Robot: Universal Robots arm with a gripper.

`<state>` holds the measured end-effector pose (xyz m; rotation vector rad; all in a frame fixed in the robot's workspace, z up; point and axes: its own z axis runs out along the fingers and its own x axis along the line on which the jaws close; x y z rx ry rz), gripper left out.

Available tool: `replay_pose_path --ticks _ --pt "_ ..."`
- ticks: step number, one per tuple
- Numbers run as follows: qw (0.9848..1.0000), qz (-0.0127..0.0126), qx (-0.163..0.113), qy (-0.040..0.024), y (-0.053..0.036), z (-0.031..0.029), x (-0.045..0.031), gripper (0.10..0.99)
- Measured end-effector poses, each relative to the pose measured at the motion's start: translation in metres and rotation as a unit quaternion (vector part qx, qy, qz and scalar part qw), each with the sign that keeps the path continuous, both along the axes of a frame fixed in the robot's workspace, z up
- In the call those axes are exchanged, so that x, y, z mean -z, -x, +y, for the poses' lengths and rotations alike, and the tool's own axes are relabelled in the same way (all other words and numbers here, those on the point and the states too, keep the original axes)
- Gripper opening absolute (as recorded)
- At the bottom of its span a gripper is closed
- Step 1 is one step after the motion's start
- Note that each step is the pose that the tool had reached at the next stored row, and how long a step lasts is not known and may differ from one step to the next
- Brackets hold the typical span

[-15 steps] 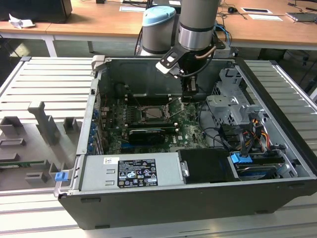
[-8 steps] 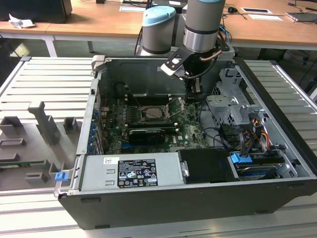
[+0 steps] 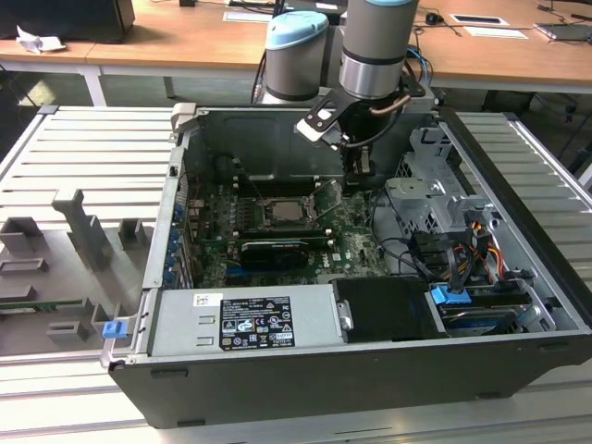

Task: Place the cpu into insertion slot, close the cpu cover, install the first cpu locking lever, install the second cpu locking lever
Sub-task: 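Close the cpu cover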

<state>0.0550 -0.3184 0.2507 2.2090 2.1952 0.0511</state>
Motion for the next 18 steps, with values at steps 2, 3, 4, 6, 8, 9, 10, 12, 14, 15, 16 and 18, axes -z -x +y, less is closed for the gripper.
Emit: replay_pose_path --ticks 2,3,4,6,8,9,10,12,14,15,16,18 --pt "1.0000 0.0003 0.000 -0.0001 0.0027 0.0000 -0.0005 0.106" --pt "1.0000 0.0003 0.000 -0.0001 0.0052 0.0000 -0.0005 0.106" --pt "1.0000 0.0003 0.000 0.0000 0.0076 0.0000 -0.0006 0.106" --pt "1.0000 0.0003 0.000 0.0000 0.0104 0.0000 -0.0005 0.106" --pt "1.0000 0.0003 0.000 -0.0003 0.0139 0.0000 -0.0005 0.106" --pt "1.0000 0.0003 0.000 -0.0003 0.0154 0.0000 -0.0005 0.106" --pt "1.0000 0.0003 0.000 -0.0003 0.0161 0.0000 -0.0005 0.106" --pt "1.0000 0.0003 0.000 -0.0003 0.0177 0.0000 -0.0005 0.106" --pt "1.0000 0.0003 0.000 -0.0003 0.0203 0.0000 -0.0005 0.106" --pt "1.0000 0.0003 0.000 -0.0003 0.0211 0.0000 -0.0005 0.106" --pt "1.0000 0.0003 0.000 -0.0003 0.0225 0.0000 -0.0004 0.106" --pt "1.0000 0.0003 0.000 -0.0003 0.0236 0.0000 -0.0004 0.106"
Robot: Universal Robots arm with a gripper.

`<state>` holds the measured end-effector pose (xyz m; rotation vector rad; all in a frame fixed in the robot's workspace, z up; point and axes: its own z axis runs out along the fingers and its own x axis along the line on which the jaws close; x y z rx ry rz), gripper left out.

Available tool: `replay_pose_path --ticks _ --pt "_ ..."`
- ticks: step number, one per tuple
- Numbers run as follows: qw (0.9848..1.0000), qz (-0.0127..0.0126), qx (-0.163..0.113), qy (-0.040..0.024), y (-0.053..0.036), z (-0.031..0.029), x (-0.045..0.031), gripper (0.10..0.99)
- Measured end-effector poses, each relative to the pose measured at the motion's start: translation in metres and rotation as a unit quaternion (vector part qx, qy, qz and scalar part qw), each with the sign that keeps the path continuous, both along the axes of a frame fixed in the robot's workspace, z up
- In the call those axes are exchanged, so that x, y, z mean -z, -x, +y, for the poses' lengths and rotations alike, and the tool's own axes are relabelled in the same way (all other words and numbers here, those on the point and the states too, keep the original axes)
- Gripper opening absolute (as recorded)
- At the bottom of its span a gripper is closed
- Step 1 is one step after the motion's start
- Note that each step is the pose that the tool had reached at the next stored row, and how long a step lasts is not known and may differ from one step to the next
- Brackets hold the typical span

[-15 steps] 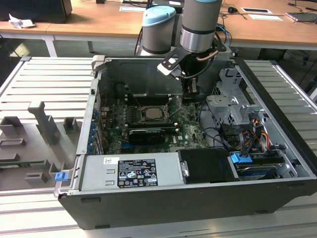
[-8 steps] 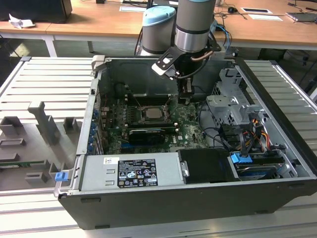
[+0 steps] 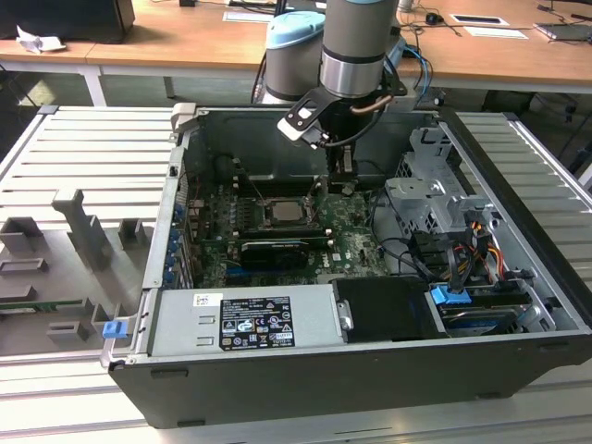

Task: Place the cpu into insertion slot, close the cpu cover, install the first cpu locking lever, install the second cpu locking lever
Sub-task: 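Close the cpu cover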

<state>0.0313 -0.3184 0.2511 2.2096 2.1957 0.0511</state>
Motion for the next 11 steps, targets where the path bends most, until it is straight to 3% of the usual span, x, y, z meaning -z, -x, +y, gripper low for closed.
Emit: replay_pose_path --ticks 11 --pt "1.0000 0.0000 0.000 0.0000 0.0036 0.0000 0.0002 0.106"
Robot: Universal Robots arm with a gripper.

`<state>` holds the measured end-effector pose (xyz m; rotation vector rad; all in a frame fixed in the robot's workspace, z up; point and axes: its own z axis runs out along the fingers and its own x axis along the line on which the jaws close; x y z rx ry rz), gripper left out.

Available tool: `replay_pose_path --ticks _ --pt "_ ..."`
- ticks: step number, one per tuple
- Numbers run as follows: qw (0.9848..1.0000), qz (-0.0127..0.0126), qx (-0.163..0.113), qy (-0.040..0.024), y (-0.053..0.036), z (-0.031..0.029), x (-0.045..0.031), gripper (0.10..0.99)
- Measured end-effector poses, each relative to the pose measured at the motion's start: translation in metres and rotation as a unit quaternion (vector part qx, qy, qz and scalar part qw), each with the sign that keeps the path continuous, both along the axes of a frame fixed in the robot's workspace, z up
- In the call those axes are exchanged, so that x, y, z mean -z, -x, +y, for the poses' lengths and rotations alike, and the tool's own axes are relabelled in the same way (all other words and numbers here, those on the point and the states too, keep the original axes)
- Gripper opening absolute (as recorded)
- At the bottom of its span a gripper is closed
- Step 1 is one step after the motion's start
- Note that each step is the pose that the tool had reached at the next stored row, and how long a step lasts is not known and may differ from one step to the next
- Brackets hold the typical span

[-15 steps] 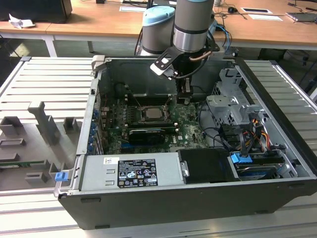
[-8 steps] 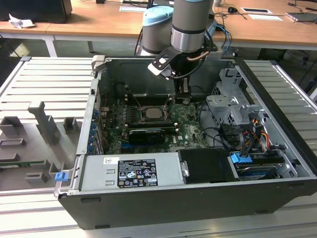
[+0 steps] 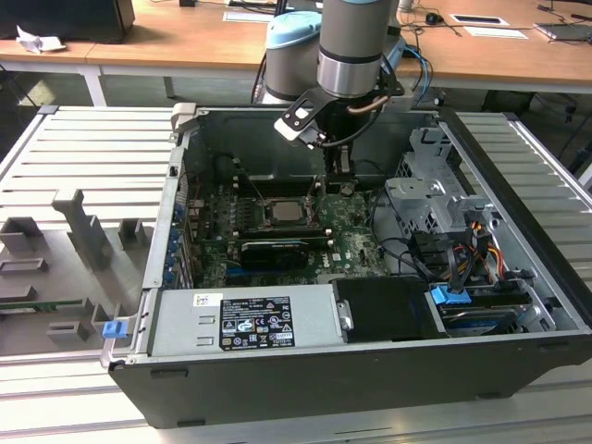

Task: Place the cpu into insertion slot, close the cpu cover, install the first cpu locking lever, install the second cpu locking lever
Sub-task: 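Close the cpu cover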

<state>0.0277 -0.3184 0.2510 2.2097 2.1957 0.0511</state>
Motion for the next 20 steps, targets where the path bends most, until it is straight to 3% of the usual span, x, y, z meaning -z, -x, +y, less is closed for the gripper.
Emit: replay_pose_path --ticks 20 --pt "1.0000 0.0000 0.000 0.0000 0.0048 0.0000 0.0001 0.106"
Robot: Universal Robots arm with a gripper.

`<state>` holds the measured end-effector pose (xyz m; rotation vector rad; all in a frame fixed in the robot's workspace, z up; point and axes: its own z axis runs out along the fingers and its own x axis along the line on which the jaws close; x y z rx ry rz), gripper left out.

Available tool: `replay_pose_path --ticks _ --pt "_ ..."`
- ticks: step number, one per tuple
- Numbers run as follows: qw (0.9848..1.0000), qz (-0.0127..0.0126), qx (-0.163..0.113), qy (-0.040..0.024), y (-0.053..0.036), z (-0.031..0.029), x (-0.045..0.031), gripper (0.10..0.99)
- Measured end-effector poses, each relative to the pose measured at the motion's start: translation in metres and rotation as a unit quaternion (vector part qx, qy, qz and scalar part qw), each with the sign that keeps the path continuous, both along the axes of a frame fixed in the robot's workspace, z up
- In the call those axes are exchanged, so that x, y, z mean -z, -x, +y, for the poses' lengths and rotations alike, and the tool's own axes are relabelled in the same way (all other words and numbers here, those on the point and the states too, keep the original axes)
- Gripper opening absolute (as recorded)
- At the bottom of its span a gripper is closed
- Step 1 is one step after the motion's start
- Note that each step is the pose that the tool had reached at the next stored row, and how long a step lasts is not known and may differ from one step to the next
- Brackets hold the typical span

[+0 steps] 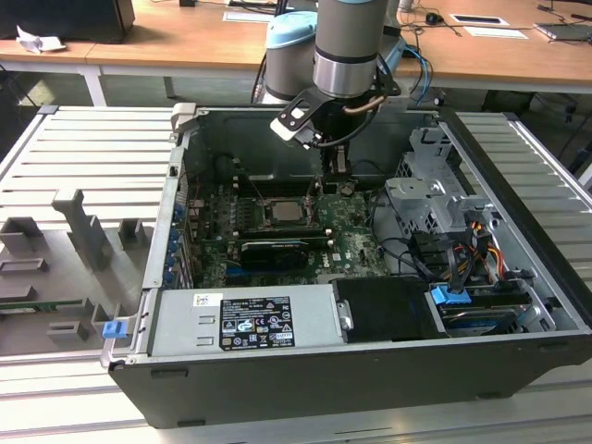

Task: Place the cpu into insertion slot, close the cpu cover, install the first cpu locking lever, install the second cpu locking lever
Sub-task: 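Close the cpu cover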

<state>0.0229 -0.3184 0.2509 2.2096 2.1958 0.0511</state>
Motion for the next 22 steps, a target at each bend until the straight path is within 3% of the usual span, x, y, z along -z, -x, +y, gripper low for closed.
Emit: replay_pose_path --ticks 22 --pt "1.0000 0.0000 0.000 0.0000 0.0076 0.0000 0.0004 0.106"
